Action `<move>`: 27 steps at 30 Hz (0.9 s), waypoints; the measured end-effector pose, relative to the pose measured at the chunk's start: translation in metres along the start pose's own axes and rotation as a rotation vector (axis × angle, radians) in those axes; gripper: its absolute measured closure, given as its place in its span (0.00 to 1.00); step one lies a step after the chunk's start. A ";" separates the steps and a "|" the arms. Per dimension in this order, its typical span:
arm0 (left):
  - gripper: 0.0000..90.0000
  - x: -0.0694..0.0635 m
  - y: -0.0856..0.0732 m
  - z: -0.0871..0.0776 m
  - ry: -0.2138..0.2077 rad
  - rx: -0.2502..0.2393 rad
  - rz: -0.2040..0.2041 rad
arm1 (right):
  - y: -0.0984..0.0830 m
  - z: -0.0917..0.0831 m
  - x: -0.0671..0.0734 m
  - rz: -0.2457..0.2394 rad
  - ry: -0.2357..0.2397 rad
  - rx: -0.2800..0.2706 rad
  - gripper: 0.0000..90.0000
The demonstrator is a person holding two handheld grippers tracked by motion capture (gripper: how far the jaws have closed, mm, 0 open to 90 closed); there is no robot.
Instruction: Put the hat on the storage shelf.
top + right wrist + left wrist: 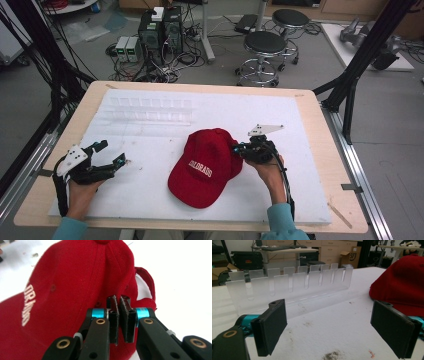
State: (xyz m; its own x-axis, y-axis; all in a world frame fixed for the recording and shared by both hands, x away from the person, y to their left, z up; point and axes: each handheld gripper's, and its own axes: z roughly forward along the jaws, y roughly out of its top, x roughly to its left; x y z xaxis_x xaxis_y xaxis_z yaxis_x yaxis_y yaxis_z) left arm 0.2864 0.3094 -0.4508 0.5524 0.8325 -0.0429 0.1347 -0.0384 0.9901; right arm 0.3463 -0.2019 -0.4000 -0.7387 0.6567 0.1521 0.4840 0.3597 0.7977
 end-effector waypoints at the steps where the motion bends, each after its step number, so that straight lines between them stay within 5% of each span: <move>1: 0.15 0.000 0.000 0.000 0.000 0.000 0.000 | 0.000 -0.001 0.000 0.004 0.005 -0.006 0.96; 10: 0.15 0.000 0.000 0.000 0.002 0.002 0.004 | 0.005 -0.002 0.009 0.019 0.032 -0.041 0.96; 27: 0.15 0.001 0.000 0.000 -0.001 0.005 -0.005 | 0.047 0.008 0.052 -0.083 0.077 -0.094 0.96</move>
State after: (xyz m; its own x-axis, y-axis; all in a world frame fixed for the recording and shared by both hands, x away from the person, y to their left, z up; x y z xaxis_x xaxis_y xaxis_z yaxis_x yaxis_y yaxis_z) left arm 0.2872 0.3103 -0.4506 0.5522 0.8323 -0.0481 0.1419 -0.0369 0.9892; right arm 0.3338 -0.1457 -0.3594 -0.8096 0.5735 0.1247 0.3766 0.3446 0.8599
